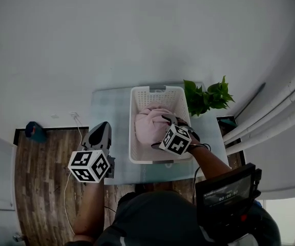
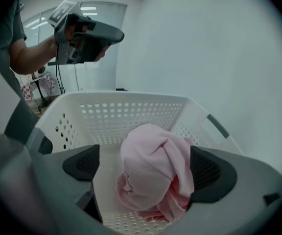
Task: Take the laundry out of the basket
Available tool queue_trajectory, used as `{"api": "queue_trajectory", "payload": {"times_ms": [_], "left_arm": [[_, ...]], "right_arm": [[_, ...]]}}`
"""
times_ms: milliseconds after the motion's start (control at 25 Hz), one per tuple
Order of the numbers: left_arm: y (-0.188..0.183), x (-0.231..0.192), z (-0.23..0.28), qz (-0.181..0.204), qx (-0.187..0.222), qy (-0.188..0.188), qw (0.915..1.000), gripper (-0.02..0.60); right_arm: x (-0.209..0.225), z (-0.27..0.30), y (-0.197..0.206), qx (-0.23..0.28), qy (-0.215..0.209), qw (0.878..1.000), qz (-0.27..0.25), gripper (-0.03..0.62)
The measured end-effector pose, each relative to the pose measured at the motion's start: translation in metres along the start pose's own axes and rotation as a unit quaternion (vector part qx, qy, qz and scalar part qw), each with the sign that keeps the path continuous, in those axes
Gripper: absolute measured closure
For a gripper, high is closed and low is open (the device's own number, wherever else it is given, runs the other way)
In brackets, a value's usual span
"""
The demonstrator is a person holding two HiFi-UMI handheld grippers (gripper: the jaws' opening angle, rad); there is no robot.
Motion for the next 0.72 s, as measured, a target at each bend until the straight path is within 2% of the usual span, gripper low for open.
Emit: {"api": "queue_trajectory", "payload": {"times_ms": [360, 640, 720], "left_arm": [[0.031, -0.025, 0.024, -0.003, -0.032, 0.002, 0.9995, 0.580], [0.052, -0.051, 0.043, -0.029, -0.058, 0.007, 0.9979, 0.580], [0.054, -0.060, 0.049, -0.033, -0.063, 0.009, 0.9974, 0.580]], "right_arm": [[0.009, 0.050, 0.029, -0.106, 0.010, 0.993, -0.057, 0.048], [0.010, 0.098, 0.063, -0.183, 0.007, 0.977, -0.114, 0.039], [0.016, 0.113, 0.075, -0.196, 0.014, 0.974, -0.114, 0.039]]}}
Point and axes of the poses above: the fingertips, and each gripper's own axes: z forward along the fingers, x to its right, y out of its underside, the point moved 4 cm from there along -z, backward along the fingers, and after that the axes turned 11 degrees about x, right-handed, at the moved point
